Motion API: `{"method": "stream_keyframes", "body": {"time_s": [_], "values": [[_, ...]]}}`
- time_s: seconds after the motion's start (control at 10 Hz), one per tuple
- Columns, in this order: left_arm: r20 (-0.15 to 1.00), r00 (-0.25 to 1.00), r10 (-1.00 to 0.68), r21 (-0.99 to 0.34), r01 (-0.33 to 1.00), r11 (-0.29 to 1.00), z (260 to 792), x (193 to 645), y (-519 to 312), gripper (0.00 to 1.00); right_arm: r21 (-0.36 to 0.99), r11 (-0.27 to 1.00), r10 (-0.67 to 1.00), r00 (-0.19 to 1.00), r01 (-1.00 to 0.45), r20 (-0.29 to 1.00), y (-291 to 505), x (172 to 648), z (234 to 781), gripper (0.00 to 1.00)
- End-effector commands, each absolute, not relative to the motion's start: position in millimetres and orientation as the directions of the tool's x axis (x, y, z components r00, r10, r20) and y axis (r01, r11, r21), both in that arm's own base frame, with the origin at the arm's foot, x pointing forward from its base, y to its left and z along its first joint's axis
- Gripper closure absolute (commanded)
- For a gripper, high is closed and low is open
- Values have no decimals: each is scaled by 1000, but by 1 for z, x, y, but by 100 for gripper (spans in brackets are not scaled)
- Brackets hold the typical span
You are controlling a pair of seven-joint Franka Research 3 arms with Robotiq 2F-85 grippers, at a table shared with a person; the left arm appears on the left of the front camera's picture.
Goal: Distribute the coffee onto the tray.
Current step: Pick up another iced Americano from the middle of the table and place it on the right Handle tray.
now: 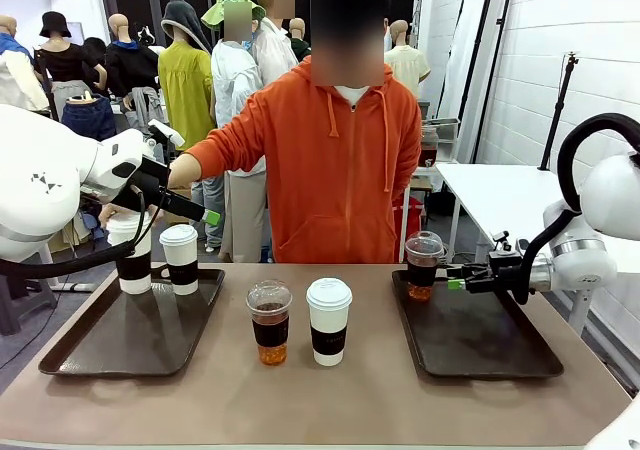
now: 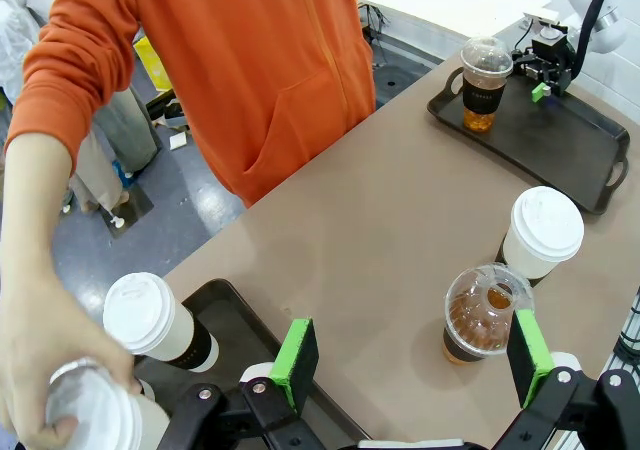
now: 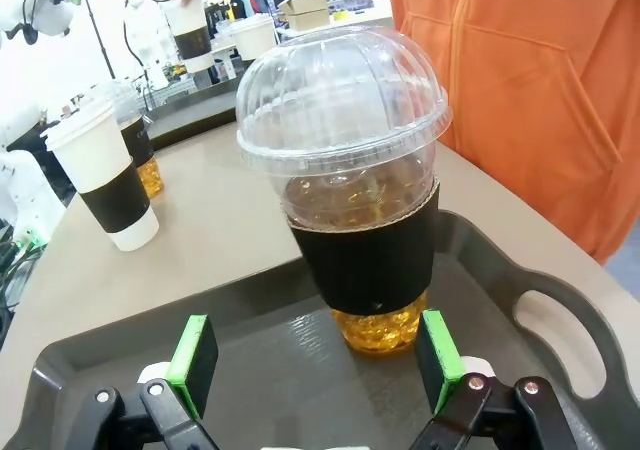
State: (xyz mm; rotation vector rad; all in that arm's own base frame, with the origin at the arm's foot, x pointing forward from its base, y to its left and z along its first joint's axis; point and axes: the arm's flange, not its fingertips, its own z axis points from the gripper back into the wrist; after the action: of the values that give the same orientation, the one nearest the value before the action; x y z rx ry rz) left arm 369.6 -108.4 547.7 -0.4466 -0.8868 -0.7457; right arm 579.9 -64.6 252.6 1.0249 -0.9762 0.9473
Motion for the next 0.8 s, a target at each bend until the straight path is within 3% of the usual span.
{"method": "stream_keyframes", "body": {"time_s": [0.0,0.7], "values": [[821,415,-393,-54,742,669,547,370,-107,0,247,231,166,288,-941,943,-66,551,261,0],[821,415,-393,-54,742,669,547,370,-107,0,180,89,218,196,-980,956,-20,492,269,0]]}}
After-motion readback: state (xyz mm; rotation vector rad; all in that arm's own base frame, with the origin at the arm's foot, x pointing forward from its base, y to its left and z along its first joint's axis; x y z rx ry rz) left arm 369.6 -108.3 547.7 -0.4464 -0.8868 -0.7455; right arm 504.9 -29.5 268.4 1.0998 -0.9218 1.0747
